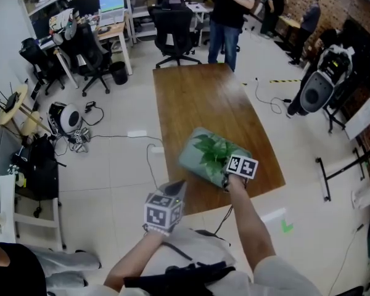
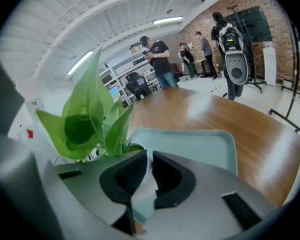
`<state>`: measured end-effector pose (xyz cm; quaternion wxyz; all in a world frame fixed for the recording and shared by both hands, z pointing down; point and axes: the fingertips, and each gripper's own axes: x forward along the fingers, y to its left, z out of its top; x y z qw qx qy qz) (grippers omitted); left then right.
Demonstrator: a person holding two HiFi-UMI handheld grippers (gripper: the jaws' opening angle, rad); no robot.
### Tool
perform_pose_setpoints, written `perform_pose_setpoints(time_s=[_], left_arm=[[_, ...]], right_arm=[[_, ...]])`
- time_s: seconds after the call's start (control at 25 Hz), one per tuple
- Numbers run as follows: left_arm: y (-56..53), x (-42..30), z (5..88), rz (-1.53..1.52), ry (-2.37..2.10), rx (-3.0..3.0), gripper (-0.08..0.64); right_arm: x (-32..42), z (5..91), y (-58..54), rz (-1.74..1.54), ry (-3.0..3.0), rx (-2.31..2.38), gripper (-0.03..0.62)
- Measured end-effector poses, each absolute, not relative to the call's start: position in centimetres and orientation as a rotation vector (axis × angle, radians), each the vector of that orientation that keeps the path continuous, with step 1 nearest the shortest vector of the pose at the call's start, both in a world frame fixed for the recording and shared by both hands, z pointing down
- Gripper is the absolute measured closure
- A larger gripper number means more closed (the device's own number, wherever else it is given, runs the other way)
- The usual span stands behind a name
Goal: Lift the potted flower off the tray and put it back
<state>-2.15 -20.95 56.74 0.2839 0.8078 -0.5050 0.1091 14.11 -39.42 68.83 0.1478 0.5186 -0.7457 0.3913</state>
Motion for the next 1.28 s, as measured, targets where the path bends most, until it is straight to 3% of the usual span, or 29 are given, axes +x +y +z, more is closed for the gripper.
perform_pose_setpoints(time_s=[0.76, 0.88, 1.2, 1.28], left_arm=[[-21.5, -2.4, 57.4, 0.314, -1.353, 2.115, 0.565], [-21.4, -2.3, 57.0, 0.308, -1.340, 2.125, 0.565], [-18.8, -3.7, 57.0, 0.314, -1.299, 2.121, 0.565], [-17.9, -3.9, 56.9, 0.315, -1.285, 2.126, 0.565]], right_arm=[[15.2, 68.4, -40.8, 1.146, -2.162, 1.564, 0.523], [16.0, 66.3, -41.1, 1.129, -2.194, 1.624, 0.434], [19.7, 60.5, -37.8, 1.087, -2.213, 1.867, 0.436], [19.7, 59.2, -35.9, 1.087, -2.253, 1.875, 0.476]])
